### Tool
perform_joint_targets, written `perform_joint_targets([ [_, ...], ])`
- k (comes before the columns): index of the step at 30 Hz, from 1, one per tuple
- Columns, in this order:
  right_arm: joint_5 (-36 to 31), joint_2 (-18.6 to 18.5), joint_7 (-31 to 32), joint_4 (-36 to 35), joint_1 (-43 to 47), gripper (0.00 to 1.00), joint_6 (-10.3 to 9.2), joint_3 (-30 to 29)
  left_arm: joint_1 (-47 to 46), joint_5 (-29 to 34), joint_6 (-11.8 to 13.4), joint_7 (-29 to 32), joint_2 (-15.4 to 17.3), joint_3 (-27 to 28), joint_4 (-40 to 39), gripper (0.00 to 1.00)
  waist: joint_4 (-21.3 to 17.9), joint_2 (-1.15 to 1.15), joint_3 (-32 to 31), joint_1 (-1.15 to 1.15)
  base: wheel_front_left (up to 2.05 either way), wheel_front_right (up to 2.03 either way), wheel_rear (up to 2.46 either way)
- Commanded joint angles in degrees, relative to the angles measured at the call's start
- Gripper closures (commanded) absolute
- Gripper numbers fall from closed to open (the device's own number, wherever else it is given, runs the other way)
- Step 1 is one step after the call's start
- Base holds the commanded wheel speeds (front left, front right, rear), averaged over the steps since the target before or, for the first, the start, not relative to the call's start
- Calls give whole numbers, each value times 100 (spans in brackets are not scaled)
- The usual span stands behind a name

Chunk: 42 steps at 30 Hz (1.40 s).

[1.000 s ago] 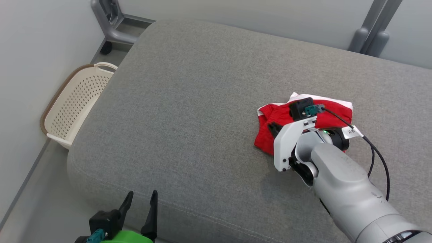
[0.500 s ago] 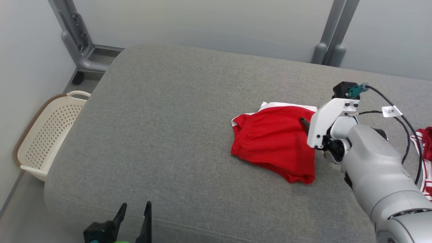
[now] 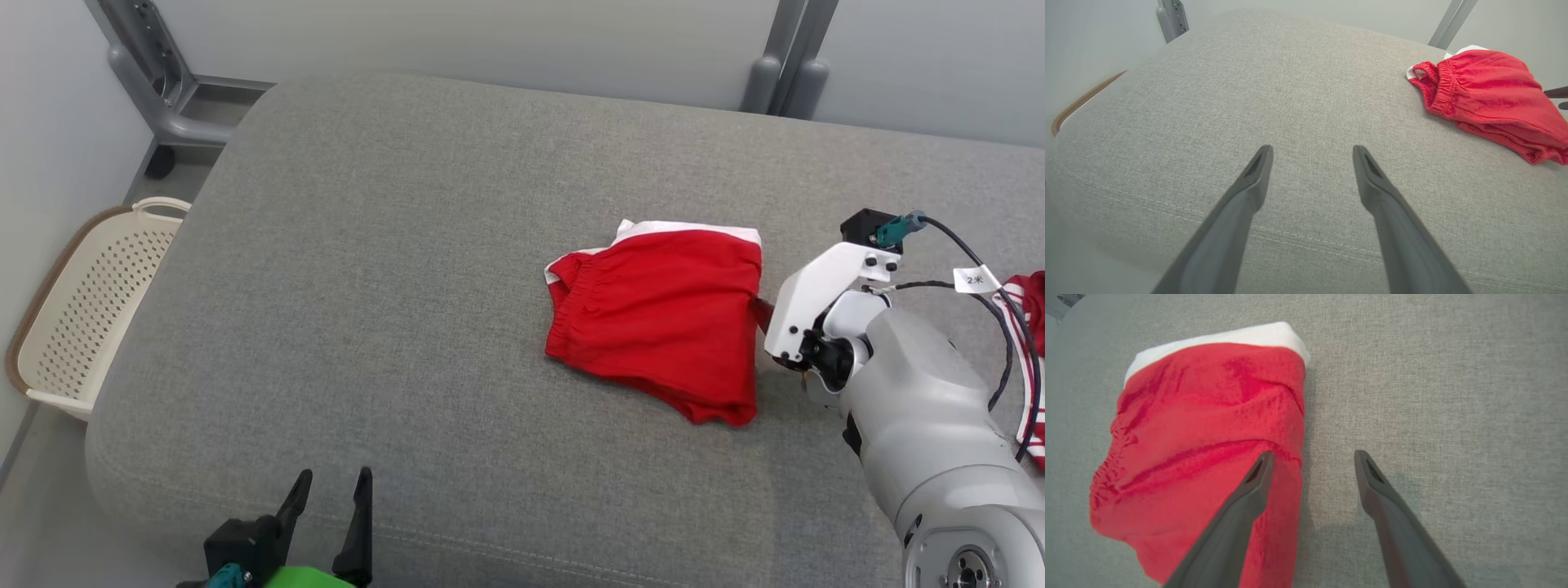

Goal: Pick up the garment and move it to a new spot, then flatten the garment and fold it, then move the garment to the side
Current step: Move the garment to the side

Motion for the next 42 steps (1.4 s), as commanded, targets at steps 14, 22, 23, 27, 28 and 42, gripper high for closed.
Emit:
perform_joint_targets([
  [14, 561, 24, 234, 13, -68, 0, -2, 538, -421, -9, -145, -73, -83, -92, 274, 0, 219, 0, 321, 0, 0, 0, 0],
  [22, 1377, 31, 439, 21, 259, 5, -2, 1176, -477, -21, -157, -97, -94, -128, 329, 0, 296, 0, 333, 0, 0, 0, 0],
  [23, 1403, 32, 437, 28, 321, 6, -2, 1201, -483, -23, -163, -100, -95, -135, 335, 0, 305, 0, 341, 0, 0, 0, 0],
  [27, 1414, 43, 365, 46, 454, 22, -2, 1119, -506, -32, -185, -118, -84, -135, 367, 0, 344, 0, 383, 0, 0, 0, 0],
  [28, 1383, 44, 325, 46, 477, 29, -2, 1056, -505, -35, -181, -123, -82, -131, 372, 0, 352, 0, 392, 0, 0, 0, 0],
  [42, 322, -21, 79, 35, 260, 100, -14, 439, -497, -62, -122, -194, -74, -104, 380, 0, 135, 0, 352, 0, 0, 0, 0],
])
